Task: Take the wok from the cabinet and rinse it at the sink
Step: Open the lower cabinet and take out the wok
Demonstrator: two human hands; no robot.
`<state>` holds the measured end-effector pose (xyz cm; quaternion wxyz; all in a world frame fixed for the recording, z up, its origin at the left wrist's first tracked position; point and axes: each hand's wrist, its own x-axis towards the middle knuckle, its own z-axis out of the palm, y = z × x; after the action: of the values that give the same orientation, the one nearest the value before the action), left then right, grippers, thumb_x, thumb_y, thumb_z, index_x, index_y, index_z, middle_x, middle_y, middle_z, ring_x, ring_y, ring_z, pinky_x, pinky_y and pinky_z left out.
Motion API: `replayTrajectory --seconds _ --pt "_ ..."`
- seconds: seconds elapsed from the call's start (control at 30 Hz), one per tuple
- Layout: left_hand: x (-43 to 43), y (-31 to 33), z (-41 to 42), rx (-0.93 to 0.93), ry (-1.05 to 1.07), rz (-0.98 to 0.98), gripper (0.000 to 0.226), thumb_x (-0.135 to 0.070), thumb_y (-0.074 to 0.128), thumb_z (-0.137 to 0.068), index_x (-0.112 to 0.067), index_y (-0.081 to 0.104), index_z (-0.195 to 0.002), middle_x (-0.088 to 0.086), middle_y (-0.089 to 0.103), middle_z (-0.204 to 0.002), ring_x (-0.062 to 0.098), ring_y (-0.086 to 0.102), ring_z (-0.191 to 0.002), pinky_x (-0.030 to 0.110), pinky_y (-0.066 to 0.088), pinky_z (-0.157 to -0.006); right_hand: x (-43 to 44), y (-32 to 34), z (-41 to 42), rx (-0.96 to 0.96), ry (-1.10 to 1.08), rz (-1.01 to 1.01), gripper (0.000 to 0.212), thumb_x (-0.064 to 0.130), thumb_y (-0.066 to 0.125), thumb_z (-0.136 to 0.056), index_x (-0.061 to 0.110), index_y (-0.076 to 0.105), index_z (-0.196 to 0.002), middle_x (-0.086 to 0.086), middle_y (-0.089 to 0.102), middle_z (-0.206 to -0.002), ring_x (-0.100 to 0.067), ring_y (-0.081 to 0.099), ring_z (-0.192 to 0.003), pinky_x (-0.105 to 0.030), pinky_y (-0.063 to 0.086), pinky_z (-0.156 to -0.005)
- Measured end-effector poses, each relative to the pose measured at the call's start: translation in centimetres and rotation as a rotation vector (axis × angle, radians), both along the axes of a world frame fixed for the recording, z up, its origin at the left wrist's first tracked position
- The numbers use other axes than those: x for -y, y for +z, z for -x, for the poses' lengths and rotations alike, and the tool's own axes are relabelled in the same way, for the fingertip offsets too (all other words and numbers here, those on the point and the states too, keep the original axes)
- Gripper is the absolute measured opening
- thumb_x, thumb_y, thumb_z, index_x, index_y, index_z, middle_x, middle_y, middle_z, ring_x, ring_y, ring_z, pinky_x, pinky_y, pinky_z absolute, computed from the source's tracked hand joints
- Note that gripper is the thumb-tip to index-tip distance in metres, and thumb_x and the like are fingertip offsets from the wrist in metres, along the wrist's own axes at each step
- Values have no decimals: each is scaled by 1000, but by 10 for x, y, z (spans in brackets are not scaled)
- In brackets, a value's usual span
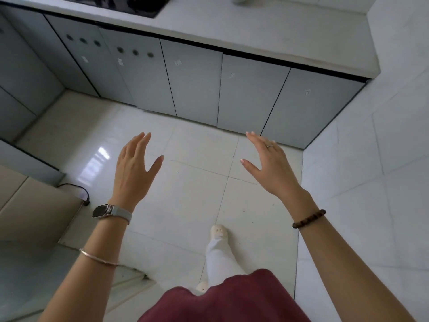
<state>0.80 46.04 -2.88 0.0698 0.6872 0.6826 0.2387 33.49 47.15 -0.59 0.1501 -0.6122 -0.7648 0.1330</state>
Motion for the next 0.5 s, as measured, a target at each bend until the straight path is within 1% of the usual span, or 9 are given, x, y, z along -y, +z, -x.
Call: replayTrajectory --seconds 0.27,0.5 --pt "-98 15 -6 -28 43 -51 57 -37 55 -93 -14 38 -143 9 41 -147 29 39 -134 46 34 -110 -113 8 -10 -2 50 -16 64 43 49 -96 24 23 -152 2 30 -156 -18 27 -142 -36 15 -120" --pt "-172 16 -4 -48 0 -43 60 -37 54 -93 -14 35 -145 8 41 -147 28 38 -135 47 33 -111 -187 6 -4 26 63 12 64 43 48 -97 23 24 -152 2 28 -157 -15 26 -142 -33 10 -120"
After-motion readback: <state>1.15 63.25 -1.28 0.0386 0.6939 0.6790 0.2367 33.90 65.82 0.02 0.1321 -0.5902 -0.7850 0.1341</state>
